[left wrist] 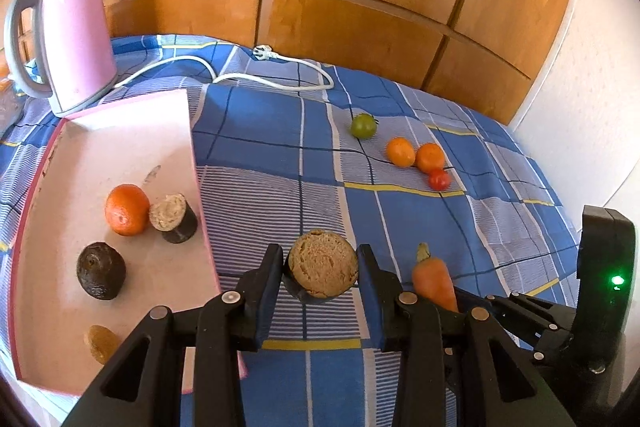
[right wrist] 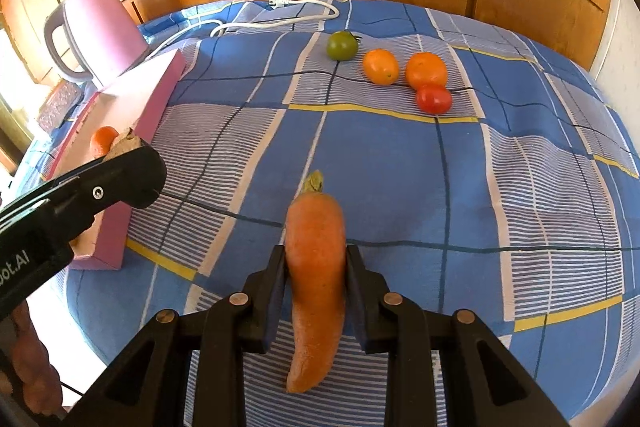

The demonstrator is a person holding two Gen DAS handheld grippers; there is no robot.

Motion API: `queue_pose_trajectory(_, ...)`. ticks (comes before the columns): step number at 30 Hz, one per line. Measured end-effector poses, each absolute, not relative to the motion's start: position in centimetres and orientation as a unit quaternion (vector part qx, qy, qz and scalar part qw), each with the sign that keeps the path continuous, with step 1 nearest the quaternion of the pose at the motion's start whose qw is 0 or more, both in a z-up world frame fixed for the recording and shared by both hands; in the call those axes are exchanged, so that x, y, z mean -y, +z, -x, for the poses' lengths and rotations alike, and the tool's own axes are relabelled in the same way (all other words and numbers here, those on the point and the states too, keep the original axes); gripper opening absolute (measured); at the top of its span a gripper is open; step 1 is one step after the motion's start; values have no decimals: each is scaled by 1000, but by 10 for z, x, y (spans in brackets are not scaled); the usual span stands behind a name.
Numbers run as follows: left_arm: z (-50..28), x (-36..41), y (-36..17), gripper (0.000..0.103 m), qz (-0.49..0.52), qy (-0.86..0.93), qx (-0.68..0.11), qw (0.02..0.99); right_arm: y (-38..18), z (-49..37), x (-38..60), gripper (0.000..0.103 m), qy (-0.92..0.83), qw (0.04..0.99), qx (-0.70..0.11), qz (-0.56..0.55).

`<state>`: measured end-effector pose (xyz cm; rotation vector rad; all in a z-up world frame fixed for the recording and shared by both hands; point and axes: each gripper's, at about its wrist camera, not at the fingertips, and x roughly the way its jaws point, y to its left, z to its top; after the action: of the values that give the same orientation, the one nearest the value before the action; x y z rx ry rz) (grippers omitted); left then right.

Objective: Organize fruits
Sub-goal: 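Carry the carrot in the right tool and dark cylinder in the left tool over the white tray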

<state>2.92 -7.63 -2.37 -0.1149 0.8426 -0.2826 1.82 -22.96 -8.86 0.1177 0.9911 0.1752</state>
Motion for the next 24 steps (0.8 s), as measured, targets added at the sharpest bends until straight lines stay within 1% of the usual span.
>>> queue_pose_trajectory(17,-31,35,-8,38,89,-105,-387,912,-52,-27,201,28,127,888,-439,-50)
queue_pose_trajectory(24,-38,-7,0,38,112,-62,-375,918,-29,-36,178,28,169,888,-425,-53)
